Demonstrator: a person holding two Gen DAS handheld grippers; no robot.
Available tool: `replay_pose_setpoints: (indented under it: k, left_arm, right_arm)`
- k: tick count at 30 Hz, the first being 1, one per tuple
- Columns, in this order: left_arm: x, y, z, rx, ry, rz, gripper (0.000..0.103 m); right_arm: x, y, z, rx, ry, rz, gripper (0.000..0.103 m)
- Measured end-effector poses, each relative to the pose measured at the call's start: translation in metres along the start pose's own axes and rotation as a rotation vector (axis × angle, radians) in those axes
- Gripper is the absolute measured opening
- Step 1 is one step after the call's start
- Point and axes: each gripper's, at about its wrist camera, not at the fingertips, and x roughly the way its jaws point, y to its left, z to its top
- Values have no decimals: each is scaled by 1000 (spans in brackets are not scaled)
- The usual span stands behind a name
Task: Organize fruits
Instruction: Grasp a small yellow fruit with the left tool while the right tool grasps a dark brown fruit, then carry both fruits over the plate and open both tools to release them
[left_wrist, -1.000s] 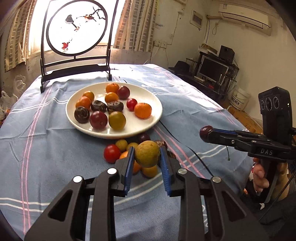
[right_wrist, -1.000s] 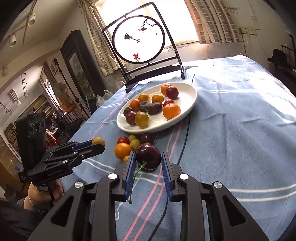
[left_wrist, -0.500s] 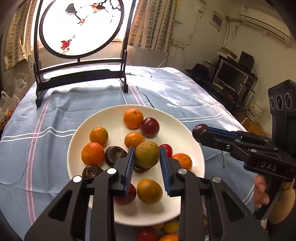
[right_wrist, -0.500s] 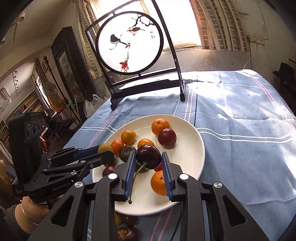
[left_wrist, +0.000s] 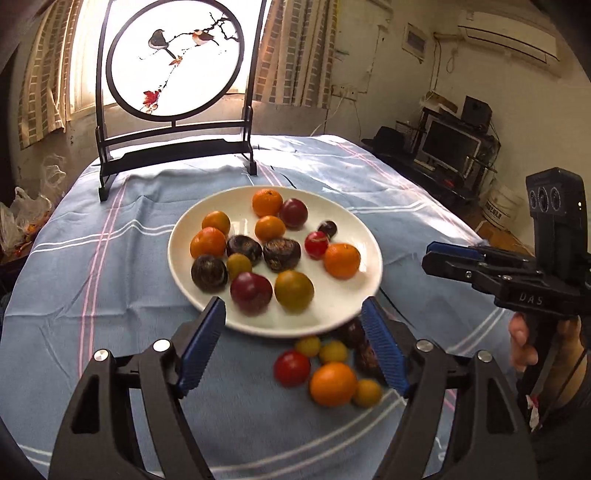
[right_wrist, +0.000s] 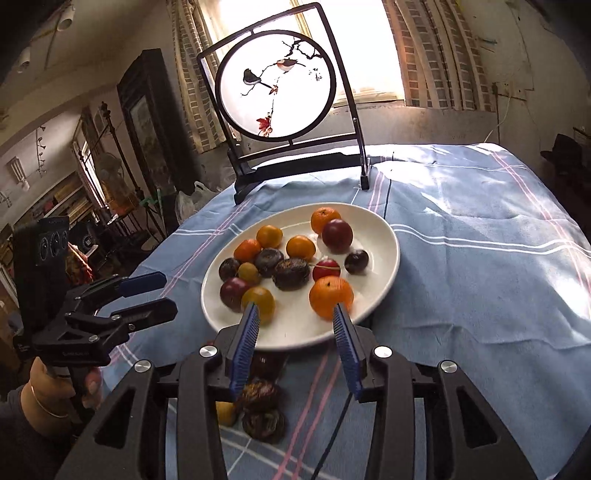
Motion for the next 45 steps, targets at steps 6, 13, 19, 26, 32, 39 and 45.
replay_pose_setpoints:
  k: [6, 13, 19, 26, 32, 39, 45]
  left_arm:
    - [-14, -32, -56, 95, 60, 7, 81]
    - [-10, -37, -82, 74, 92, 21, 81]
    - [-1, -45, -80, 66, 95, 16, 81]
    - [23, -57, -71, 11, 146, -86, 62]
    - [44, -61, -65, -21, 178, -48, 47]
    - [60, -54, -53, -73, 217, -22, 28]
    - [56, -65, -58, -8, 207, -21, 25]
  right_arm:
    - [-1, 30, -55, -107, 122, -21, 45]
    - [27, 47, -70, -139, 209, -70, 45]
    - [44, 43, -65, -107, 252, -74, 38]
    - [2, -11, -64, 35, 92, -99, 38]
    - [-10, -27, -65, 74, 62, -38, 38]
    - [-14, -20, -65, 40, 34, 1, 38]
    - [-16, -20, -65, 40, 24, 12, 38]
